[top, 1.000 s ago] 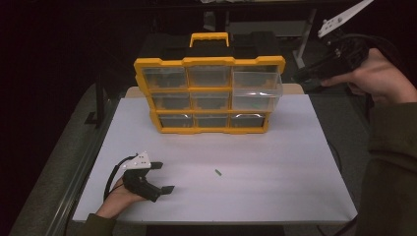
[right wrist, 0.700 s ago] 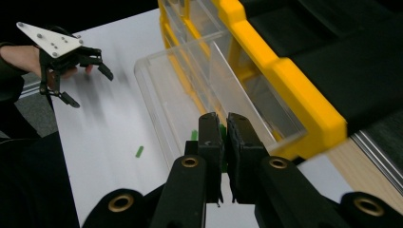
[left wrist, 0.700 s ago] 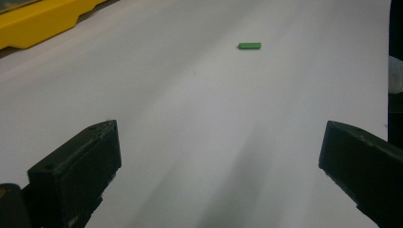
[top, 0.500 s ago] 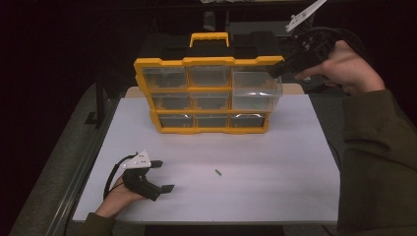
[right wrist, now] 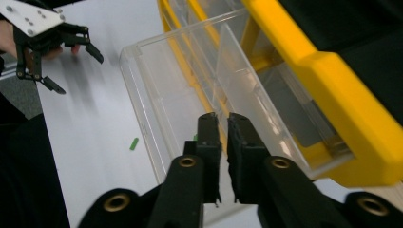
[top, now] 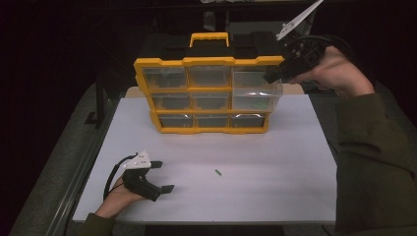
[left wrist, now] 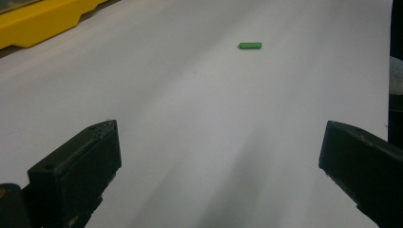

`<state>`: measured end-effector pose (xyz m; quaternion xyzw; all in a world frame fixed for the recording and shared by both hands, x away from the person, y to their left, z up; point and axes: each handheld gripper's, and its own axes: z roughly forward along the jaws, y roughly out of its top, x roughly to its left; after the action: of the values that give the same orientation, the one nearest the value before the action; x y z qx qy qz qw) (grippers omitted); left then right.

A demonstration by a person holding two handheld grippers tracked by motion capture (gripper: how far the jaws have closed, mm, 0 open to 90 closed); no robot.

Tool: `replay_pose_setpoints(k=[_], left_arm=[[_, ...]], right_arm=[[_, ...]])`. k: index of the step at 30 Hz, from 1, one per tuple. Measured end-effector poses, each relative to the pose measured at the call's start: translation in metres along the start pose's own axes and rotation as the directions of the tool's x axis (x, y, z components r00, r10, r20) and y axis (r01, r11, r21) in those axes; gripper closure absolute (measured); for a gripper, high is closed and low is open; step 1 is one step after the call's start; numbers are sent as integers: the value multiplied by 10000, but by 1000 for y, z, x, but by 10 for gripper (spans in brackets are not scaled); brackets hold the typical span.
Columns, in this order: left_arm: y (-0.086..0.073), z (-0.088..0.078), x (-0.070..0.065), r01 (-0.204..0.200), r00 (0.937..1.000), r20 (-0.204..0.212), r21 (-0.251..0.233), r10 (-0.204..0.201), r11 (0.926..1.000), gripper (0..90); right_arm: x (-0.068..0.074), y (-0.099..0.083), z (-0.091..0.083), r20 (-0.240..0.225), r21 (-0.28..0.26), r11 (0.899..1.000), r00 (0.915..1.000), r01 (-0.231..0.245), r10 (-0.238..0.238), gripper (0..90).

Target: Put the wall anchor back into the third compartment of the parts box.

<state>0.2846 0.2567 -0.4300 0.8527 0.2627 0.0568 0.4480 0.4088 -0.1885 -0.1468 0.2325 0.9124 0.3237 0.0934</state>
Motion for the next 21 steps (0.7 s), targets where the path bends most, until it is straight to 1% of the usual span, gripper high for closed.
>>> replay_pose_setpoints(k=[1,3,7,11,12,13,14,15,19,21], left_arm=[[0,0,0,1,10000,-1,13,-1,10000,0],[0,0,0,-3,10000,-18,32,3,10000,0],[0,0,0,2,10000,-3,35,-2,10000,0],[0,0,-1,-10,10000,-10,62,10,10000,0],[0,0,-1,7,10000,-10,32,-7,10000,0],[0,-1,0,-25,10000,-23,30,25,10000,0],[-1,0,-1,18,10000,-50,-14,-18,10000,0],[-1,-1,-1,37,10000,-64,-18,-37,10000,0],[-1,-1,0,13,10000,-48,75,-13,10000,0],[-1,0,-1,62,10000,-48,59,-61,10000,0]], right_arm=[[0,-1,-3,14,-15,10000,10000,-56,56,886],[-2,-5,-10,180,-92,9998,9997,-155,156,888],[-3,-14,-22,359,-182,9992,9987,-356,362,888],[-5,-24,-29,474,-88,9981,9970,-605,609,888],[-5,-27,-30,514,-114,9981,9969,-598,603,887],[-5,-29,-31,524,-89,9975,9961,-707,711,888],[-5,-33,-31,523,-120,9979,9966,-631,637,887],[-5,-35,-31,554,-88,9977,9961,-677,680,887],[-5,-48,-28,676,-3,9965,9942,-841,839,887],[-4,-54,-26,649,-2,9961,9940,-883,881,887]])
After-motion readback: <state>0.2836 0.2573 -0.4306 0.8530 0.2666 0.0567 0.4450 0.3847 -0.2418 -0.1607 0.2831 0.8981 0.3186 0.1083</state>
